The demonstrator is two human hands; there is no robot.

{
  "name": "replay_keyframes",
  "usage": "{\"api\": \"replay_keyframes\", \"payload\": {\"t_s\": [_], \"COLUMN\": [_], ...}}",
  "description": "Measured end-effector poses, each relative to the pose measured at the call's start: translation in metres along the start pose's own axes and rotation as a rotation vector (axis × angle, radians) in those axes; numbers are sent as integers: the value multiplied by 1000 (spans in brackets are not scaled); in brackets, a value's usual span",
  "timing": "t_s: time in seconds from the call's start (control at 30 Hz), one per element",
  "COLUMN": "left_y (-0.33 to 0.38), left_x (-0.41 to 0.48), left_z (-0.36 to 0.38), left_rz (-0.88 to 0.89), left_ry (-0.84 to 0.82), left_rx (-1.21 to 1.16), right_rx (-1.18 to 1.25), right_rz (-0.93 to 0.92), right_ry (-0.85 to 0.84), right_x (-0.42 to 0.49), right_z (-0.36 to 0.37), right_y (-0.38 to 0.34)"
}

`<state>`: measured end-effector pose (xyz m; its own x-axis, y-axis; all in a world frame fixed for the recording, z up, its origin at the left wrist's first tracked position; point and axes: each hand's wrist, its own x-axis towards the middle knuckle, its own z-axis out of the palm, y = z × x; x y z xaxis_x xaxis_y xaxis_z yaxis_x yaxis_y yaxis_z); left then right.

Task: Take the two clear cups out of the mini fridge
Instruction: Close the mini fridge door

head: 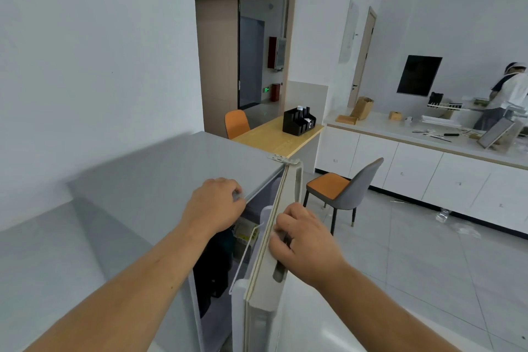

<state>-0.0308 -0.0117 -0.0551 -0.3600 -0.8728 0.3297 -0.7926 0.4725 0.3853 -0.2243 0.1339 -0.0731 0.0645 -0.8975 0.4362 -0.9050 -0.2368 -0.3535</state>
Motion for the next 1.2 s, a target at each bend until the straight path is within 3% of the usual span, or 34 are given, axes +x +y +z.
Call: {"api": "replay_keyframes", "payload": {"t_s": [1.2], "left_y": [-4], "left_x": [4], "left_z": [0], "left_rz": [-36], "left_ry": [25], "left_rx": [-101], "right_rx": [-97], "right_rz": [10], "right_ry": [-16], "right_x": [48], "right_z": [45], "right_y": [-42]}}
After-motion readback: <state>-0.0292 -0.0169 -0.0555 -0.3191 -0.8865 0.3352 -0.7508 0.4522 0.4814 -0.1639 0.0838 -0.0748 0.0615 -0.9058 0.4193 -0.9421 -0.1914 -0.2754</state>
